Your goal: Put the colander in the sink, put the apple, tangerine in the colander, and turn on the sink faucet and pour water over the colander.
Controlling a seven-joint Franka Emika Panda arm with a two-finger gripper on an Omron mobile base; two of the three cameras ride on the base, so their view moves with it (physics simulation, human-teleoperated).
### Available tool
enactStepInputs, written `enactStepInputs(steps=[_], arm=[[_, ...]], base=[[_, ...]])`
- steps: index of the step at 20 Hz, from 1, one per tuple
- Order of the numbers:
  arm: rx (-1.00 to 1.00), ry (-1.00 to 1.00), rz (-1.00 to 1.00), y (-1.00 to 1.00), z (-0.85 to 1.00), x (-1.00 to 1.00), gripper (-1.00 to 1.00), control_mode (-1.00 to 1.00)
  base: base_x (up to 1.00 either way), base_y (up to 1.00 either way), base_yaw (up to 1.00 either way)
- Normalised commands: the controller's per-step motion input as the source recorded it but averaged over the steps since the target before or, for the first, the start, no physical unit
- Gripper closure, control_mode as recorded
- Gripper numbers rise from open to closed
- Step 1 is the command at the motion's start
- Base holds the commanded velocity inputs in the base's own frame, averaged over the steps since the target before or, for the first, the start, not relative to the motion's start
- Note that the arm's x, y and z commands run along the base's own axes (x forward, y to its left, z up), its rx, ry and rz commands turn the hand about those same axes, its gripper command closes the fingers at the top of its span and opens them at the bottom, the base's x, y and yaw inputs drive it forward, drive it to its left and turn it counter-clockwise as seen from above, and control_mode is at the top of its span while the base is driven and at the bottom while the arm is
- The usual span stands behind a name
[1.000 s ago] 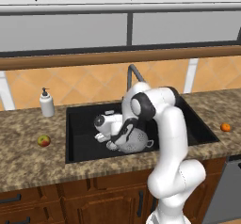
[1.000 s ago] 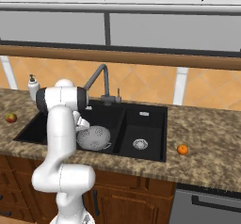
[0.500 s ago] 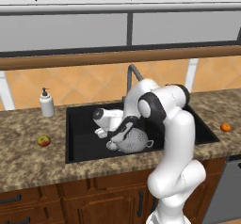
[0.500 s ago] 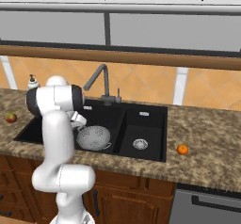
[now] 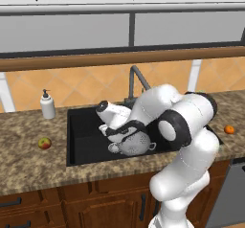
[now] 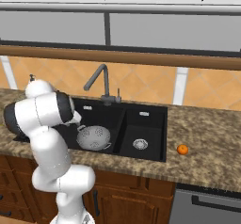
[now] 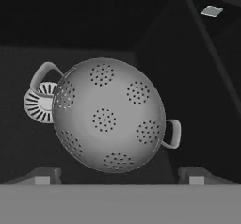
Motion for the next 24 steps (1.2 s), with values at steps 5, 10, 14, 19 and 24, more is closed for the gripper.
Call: enactStepInputs(steps=[5,10,14,19,24], arm=[[0.06,0.07,-0.12,-0.42,0.65,-0.71,-1.00,-1.00],[0.06,0.06,-0.08,-0.59,0.59,-0.60,-1.00,-1.00],[0.04,0.01,-0.01,-0.75,0.42,-0.56,-1.00,-1.00],[0.03,0.00,0.00,-0.71,0.28,-0.70,-1.00,-1.00],[0.05,0.00,0.00,-0.72,0.50,-0.45,-1.00,-1.00]], base=[[0.00,0.00,0.00],[0.00,0.00,0.00],[0.00,0.00,0.00],[0.00,0.00,0.00],[0.00,0.00,0.00]])
